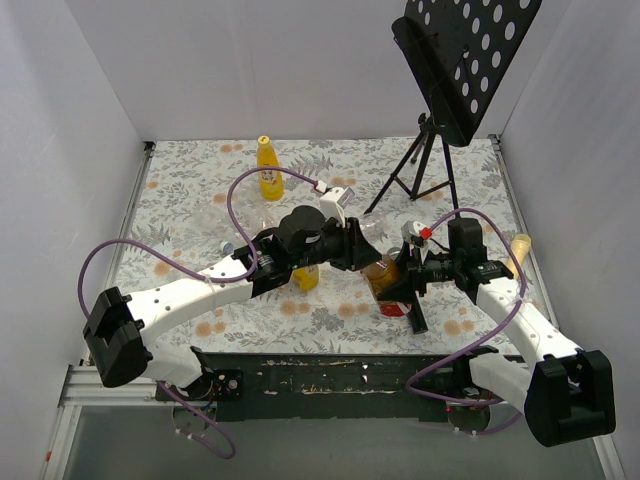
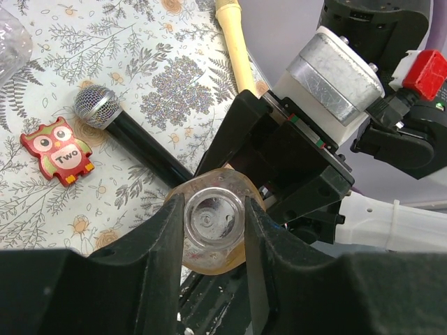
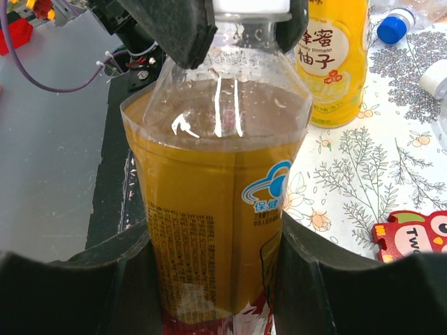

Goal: Unscrew the bottle caps
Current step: Place the plastic bottle at the corner of the board.

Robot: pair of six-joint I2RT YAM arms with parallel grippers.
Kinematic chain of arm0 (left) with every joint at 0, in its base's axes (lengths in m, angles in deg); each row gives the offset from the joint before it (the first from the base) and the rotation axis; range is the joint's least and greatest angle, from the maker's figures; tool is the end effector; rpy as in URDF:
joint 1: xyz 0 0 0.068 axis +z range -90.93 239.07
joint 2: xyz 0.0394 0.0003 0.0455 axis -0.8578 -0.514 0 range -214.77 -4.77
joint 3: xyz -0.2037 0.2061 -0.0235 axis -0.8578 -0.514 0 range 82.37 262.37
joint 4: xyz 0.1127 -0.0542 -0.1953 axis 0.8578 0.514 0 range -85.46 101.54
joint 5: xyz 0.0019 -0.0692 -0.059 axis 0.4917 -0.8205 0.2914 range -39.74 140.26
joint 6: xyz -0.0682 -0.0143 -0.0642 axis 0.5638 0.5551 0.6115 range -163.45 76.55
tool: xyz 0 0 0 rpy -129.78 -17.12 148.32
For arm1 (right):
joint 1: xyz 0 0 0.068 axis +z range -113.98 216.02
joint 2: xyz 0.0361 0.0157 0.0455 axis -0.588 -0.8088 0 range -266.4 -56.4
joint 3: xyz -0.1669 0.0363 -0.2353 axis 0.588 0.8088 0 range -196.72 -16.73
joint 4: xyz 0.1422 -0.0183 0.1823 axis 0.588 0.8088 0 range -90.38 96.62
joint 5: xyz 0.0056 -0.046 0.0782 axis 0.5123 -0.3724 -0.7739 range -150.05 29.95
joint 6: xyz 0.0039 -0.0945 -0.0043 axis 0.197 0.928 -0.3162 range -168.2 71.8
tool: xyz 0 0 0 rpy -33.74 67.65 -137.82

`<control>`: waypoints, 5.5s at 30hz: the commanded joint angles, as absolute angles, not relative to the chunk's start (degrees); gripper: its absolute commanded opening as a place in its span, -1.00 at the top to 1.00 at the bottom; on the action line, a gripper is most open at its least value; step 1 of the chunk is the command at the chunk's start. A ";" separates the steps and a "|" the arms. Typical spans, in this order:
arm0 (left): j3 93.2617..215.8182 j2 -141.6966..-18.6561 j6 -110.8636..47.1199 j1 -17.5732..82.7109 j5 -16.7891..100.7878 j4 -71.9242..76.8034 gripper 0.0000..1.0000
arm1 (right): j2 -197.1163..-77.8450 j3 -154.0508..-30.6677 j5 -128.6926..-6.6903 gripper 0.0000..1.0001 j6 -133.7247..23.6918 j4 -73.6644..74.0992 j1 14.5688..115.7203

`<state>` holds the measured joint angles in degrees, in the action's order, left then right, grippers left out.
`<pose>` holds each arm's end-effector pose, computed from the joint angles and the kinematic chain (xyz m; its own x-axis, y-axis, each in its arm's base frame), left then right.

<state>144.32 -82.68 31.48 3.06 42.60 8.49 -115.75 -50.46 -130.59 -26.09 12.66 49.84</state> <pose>0.1760 -0.2814 0.3347 -0.9107 -0.3612 -0.2005 0.0480 0.3896 -0.9197 0.1498 0.1200 0.2545 -0.2628 -0.1937 -0.9452 -0.9645 0.0805 0.2516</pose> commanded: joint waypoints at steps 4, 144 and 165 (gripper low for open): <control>146.09 -79.57 30.82 2.55 41.73 9.20 1.00 | -116.08 -51.26 -132.03 0.53 -25.27 11.57 49.73; 186.44 -89.40 5.68 50.35 60.20 25.73 1.00 | -116.87 -57.68 -135.46 -0.71 10.42 41.90 42.70; 180.10 -111.55 7.44 72.87 56.85 18.69 1.00 | -119.24 -57.95 -135.02 -0.71 10.25 41.81 42.79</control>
